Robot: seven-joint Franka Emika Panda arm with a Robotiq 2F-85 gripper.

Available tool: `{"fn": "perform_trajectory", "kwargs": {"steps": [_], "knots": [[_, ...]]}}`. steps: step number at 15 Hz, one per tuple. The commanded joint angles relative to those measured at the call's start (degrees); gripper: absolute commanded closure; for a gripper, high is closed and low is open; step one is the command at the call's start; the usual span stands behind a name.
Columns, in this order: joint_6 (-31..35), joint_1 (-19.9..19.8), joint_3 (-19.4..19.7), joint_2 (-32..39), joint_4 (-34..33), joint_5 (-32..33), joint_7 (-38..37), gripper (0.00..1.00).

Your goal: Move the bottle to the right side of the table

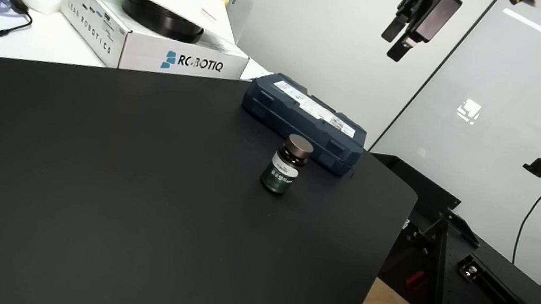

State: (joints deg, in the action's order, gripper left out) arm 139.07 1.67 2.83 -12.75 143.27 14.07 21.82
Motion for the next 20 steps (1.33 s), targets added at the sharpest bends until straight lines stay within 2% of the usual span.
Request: {"fn": "perform_trajectory", "kwargs": {"steps": [1, 6, 9, 16, 20], "knots": [[1.42, 0.03, 0.17, 10.46, -7.18, -1.95, 3.56, 0.0], [0.86, -1.23, -1.0, 22.67, -14.37, -3.57, 6.1, 0.0], [0.72, -1.9, -2.18, 26.88, -16.5, -3.74, 6.52, 0.0], [2.03, -1.48, -4.28, 29.66, -14.99, -0.9, 5.35, 0.0], [1.8, -1.8, -4.9, 29.84, -14.85, -1.4, 5.35, 0.0]]}}
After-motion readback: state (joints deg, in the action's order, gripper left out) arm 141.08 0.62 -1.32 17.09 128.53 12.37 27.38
